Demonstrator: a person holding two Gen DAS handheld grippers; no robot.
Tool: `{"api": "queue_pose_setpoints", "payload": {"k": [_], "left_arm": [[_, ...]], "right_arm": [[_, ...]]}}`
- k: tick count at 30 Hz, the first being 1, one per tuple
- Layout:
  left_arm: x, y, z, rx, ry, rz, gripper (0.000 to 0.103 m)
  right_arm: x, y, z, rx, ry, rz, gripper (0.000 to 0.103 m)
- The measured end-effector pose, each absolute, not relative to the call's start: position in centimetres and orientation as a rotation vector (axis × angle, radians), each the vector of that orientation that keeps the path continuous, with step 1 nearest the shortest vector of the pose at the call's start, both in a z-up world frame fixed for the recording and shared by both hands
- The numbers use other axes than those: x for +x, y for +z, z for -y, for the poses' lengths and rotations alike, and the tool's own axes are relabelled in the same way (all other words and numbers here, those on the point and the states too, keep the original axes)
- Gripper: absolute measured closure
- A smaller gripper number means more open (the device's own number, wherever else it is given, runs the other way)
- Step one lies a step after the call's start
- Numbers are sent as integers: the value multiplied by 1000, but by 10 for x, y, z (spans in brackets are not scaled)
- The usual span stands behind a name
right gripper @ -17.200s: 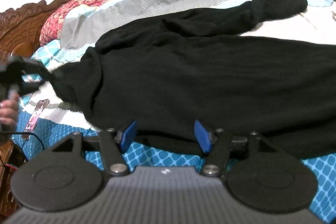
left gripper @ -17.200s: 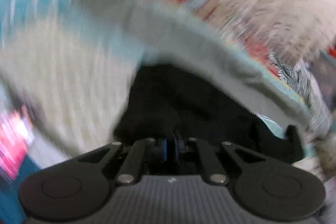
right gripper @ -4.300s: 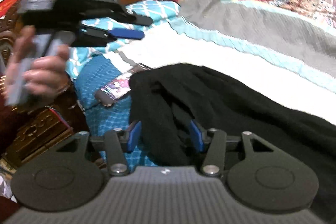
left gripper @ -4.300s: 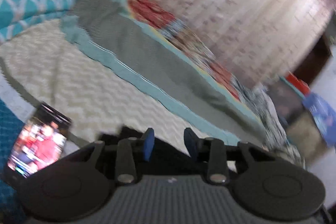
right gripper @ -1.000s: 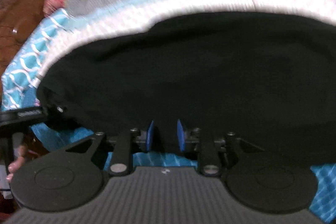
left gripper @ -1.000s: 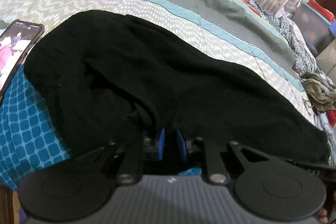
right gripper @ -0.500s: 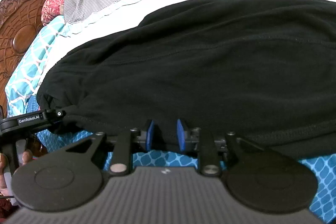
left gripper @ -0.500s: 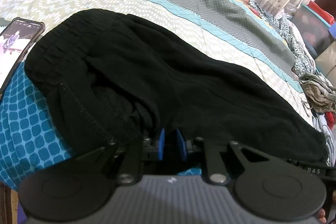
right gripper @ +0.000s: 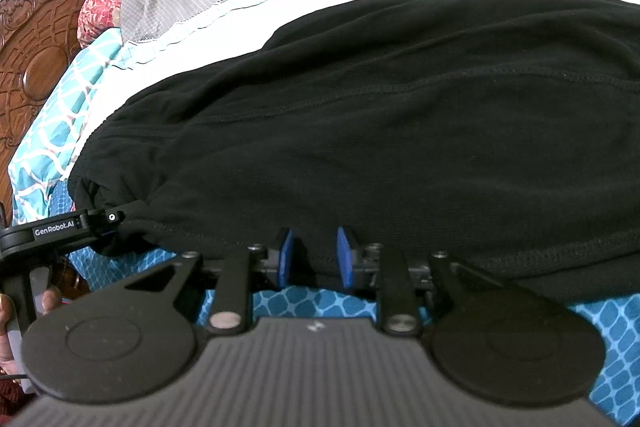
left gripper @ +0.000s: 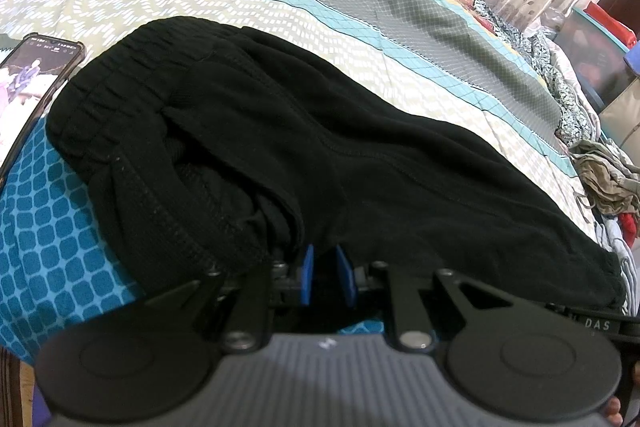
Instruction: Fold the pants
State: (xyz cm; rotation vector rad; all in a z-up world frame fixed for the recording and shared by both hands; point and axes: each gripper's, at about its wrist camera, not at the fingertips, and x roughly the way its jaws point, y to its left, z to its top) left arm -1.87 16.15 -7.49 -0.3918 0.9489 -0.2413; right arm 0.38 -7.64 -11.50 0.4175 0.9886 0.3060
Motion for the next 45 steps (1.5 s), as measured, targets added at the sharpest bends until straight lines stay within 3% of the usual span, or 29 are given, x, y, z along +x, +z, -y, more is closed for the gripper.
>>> {"api": "queue_pose_setpoints", "payload": {"k": [20, 27, 31, 33, 37, 45], "left_arm": [[-19, -74, -161, -382, -236, -953, 87], [-18, -73, -160, -377, -235, -961, 87], [-15, -68, -169, -422, -245, -966, 87], [-17, -58, -173, -448, -245, -941, 83], [-21, -34, -169, -424, -260, -876, 79], [-2, -28, -112, -324, -363, -929, 74]], "right_arm": [[0, -89, 70, 380, 400, -863, 73], [17, -117, 49, 255, 403, -985, 78], [8, -116, 66, 325, 411, -975, 81], [0, -106, 79, 354, 405, -930, 76], [-18, -92, 123, 458, 352, -836, 76], [-70, -94, 211, 572, 102, -703, 76]]}}
